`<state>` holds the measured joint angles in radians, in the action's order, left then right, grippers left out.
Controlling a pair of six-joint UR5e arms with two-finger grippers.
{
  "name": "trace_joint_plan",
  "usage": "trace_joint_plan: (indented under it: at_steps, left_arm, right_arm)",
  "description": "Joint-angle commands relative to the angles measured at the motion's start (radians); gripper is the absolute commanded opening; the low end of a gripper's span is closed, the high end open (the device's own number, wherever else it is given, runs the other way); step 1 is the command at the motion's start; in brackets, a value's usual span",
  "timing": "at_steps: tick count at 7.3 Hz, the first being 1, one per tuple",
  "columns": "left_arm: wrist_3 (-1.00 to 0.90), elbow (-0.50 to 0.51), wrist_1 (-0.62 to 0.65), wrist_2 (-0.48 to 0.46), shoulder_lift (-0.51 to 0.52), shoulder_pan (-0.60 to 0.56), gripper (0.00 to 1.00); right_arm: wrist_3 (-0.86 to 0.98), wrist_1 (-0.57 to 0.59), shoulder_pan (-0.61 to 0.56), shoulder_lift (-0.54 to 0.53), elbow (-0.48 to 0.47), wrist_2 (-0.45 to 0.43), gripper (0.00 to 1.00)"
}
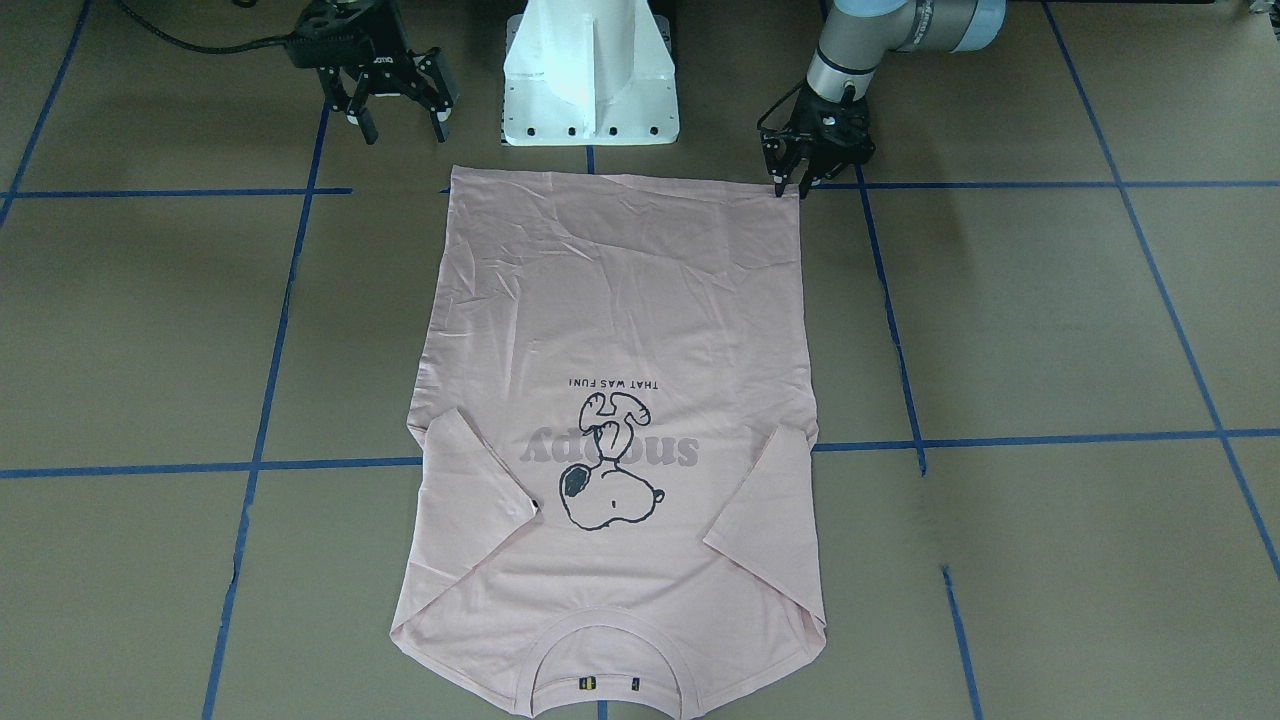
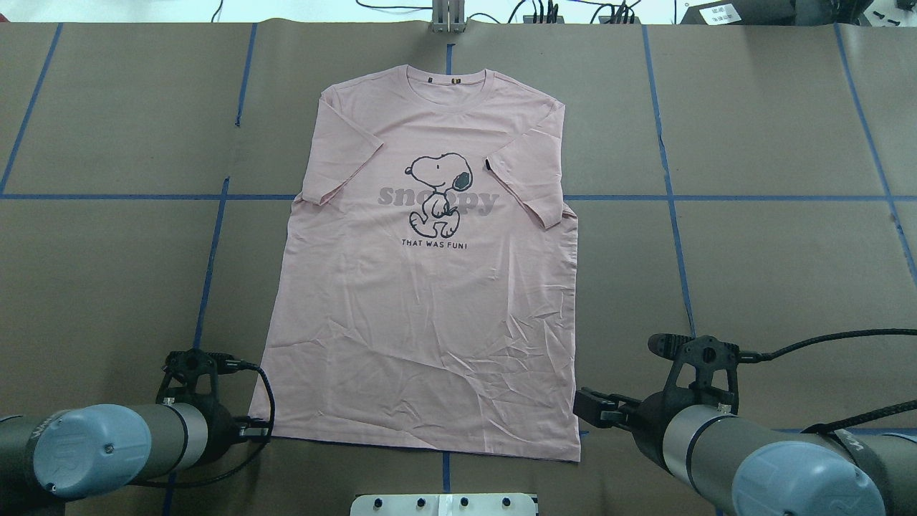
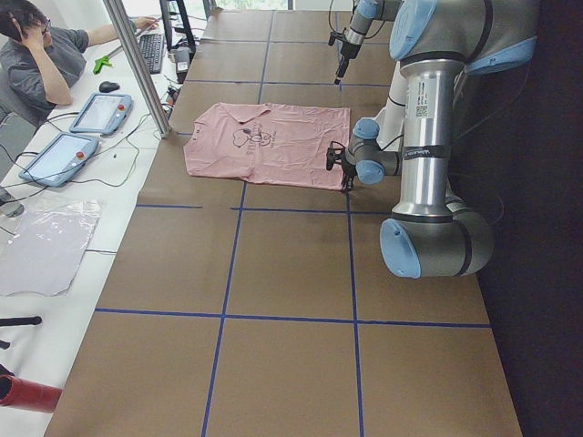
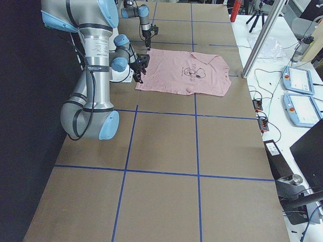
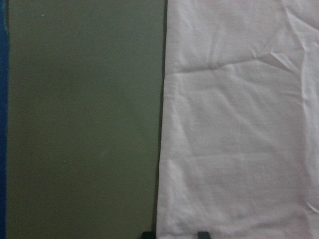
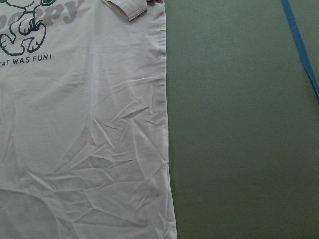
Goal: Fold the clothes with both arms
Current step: 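Align both grippers at the hem corners and grasp the hem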
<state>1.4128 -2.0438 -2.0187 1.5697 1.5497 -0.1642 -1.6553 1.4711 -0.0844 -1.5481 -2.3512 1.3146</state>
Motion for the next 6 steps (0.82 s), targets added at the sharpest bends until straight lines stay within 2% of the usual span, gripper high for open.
trace_joint_plan:
  at_steps: [1, 3, 4, 5, 6]
  left_arm:
    - [-0.002, -0.001, 0.0, 0.0, 0.001, 0.006, 0.0]
    - [-0.003, -0.012, -0.002, 0.001, 0.004, 0.006, 0.0]
    - [-0.003, -0.015, -0.002, 0.001, 0.009, 0.006, 0.0]
    - [-0.002, -0.015, 0.0, 0.001, 0.012, 0.006, 0.0]
    - [-0.002, -0.015, 0.0, 0.003, 0.015, 0.006, 0.0]
  right_arm:
    - [-0.001, 0.0, 0.0, 0.0, 0.003, 0.0, 1.0]
    - [-0.003, 0.0, 0.009, 0.006, 0.019, -0.003, 1.0]
    - [-0.032, 0.003, 0.014, 0.07, 0.094, -0.035, 1.0]
    - [-0.119, 0.009, 0.034, 0.145, 0.198, -0.069, 0.91]
    - [-0.139, 0.035, 0.043, 0.176, 0.24, -0.072, 0.83]
